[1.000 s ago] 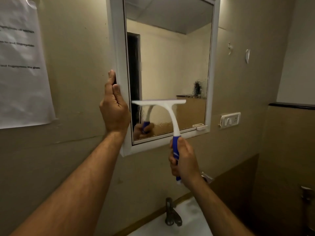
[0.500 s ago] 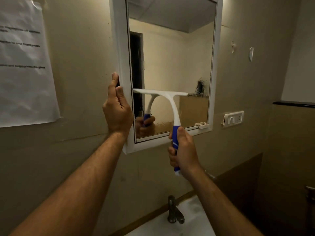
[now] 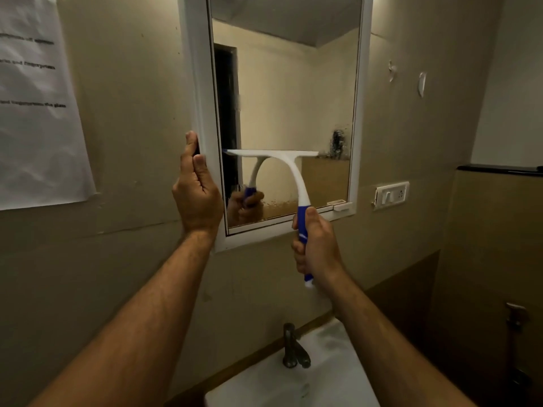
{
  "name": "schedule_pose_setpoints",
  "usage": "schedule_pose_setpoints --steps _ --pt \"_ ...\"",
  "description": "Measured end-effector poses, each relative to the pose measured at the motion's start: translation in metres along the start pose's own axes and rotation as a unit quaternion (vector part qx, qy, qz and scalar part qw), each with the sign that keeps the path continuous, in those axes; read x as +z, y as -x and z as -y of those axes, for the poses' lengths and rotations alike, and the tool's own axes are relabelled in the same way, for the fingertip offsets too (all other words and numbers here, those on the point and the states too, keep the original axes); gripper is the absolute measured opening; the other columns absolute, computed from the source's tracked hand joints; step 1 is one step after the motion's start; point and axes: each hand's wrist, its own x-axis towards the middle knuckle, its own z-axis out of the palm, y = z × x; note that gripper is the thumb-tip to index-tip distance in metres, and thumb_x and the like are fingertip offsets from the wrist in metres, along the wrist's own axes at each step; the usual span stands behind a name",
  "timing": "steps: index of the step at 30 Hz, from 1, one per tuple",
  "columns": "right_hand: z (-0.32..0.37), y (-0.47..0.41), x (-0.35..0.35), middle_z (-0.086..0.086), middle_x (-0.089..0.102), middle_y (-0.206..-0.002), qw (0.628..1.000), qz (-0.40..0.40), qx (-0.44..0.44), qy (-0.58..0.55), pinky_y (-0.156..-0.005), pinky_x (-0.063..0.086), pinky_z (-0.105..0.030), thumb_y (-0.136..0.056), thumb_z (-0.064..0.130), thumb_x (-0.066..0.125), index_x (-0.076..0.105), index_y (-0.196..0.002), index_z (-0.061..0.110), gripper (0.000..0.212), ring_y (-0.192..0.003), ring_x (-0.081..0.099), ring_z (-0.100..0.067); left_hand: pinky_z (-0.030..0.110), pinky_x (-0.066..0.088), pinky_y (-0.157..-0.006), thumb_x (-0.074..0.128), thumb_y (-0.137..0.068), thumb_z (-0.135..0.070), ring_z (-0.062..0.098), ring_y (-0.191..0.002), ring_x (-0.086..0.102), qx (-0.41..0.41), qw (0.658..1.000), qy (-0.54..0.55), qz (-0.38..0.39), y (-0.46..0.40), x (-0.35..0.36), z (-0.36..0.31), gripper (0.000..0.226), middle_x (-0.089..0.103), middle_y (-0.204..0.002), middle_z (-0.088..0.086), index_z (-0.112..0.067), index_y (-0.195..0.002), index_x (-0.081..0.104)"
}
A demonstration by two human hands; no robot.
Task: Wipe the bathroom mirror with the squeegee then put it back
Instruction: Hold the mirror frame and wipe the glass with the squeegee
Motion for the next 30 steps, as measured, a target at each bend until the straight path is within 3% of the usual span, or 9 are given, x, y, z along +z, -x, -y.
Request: schedule_pose_setpoints --steps 3,6,10,13,17,21,25,27,30 --pt "-0.024 0.013 -0.003 0.003 0.046 -0.055 1.0 0.008 0.021 0.0 -0.039 0.033 -0.022 -0.1 0.048 0.03 0.053 -0.094 0.013 0.043 -0.041 0.039 -0.008 0.016 0.048 -0.097 0.036 -0.106 -0.019 0.003 -0.12 0.057 0.014 1.0 -0.01 -0.001 0.0 0.0 0.005 0.04 0.052 -0.144 0.005 -0.01 -0.145 0.043" --pt "-0.044 0.029 -0.006 0.004 0.046 -0.054 0.999 0.008 0.036 0.008 -0.039 0.033 -0.021 -0.1 0.046 0.03 0.053 -0.092 0.013 0.041 -0.041 0.038 -0.008 0.0 0.042 -0.087 0.037 -0.106 -0.016 -0.021 -0.103 0.054 0.014 1.0 -0.016 -0.001 0.001 0.0 0.002 0.04 0.053 -0.142 0.007 -0.007 -0.144 0.044" --pt "-0.028 0.025 -0.005 0.002 0.046 -0.056 1.0 0.0 0.014 0.018 -0.04 0.033 -0.022 -0.101 0.047 0.031 0.055 -0.093 0.015 0.04 -0.042 0.038 -0.007 0.024 0.053 -0.087 0.035 -0.107 -0.022 0.016 -0.106 0.066 0.022 1.0 -0.009 0.008 0.001 0.0 0.005 0.041 0.054 -0.142 0.004 -0.013 -0.146 0.042" --pt "-0.006 0.014 0.0 0.003 0.046 -0.056 1.0 0.003 0.0 -0.001 -0.042 0.033 -0.023 -0.1 0.05 0.031 0.055 -0.094 0.016 0.043 -0.043 0.038 -0.009 0.016 0.053 -0.077 0.034 -0.107 -0.022 0.016 -0.09 0.068 0.015 1.0 -0.007 0.025 0.003 -0.002 0.006 0.042 0.056 -0.14 0.007 -0.013 -0.147 0.04" --pt "-0.011 0.016 0.006 0.002 0.045 -0.055 1.0 0.01 0.014 -0.007 -0.04 0.033 -0.022 -0.1 0.051 0.03 0.055 -0.096 0.015 0.043 -0.042 0.038 -0.009 0.012 0.05 -0.091 0.036 -0.107 -0.019 0.01 -0.112 0.061 0.012 1.0 -0.004 0.026 0.006 -0.004 0.003 0.041 0.052 -0.144 0.005 -0.01 -0.147 0.04" --pt "-0.043 0.032 0.003 0.002 0.045 -0.055 0.999 0.001 0.033 0.002 -0.039 0.033 -0.022 -0.101 0.044 0.029 0.053 -0.092 0.013 0.04 -0.042 0.037 -0.008 0.033 0.053 -0.094 0.035 -0.107 -0.024 0.019 -0.116 0.062 0.012 1.0 -0.006 0.021 0.007 -0.003 0.008 0.041 0.052 -0.144 0.002 -0.015 -0.146 0.041" --pt "-0.057 0.041 -0.003 0.002 0.044 -0.055 0.999 -0.003 0.043 0.023 -0.04 0.034 -0.02 -0.102 0.042 0.03 0.053 -0.091 0.013 0.038 -0.041 0.038 -0.006 0.0 0.042 -0.089 0.038 -0.106 -0.015 -0.009 -0.112 0.056 0.009 1.0 -0.006 0.013 0.009 -0.003 0.003 0.039 0.051 -0.143 0.005 -0.007 -0.144 0.044" --pt "-0.051 0.039 -0.005 0.003 0.044 -0.054 0.999 0.0 0.029 0.032 -0.041 0.033 -0.022 -0.102 0.042 0.03 0.054 -0.091 0.014 0.038 -0.041 0.037 -0.007 0.01 0.047 -0.093 0.038 -0.106 -0.017 0.006 -0.115 0.06 0.008 1.0 -0.003 0.01 0.011 -0.003 0.003 0.04 0.052 -0.143 0.005 -0.009 -0.144 0.044" --pt "-0.035 0.028 -0.003 0.003 0.045 -0.054 0.999 0.002 0.002 0.034 -0.04 0.032 -0.022 -0.101 0.044 0.03 0.055 -0.093 0.015 0.039 -0.041 0.037 -0.008 0.04 0.054 -0.092 0.035 -0.106 -0.024 0.024 -0.114 0.063 0.004 1.0 -0.009 0.009 0.012 -0.002 0.01 0.04 0.054 -0.142 0.003 -0.015 -0.145 0.043"
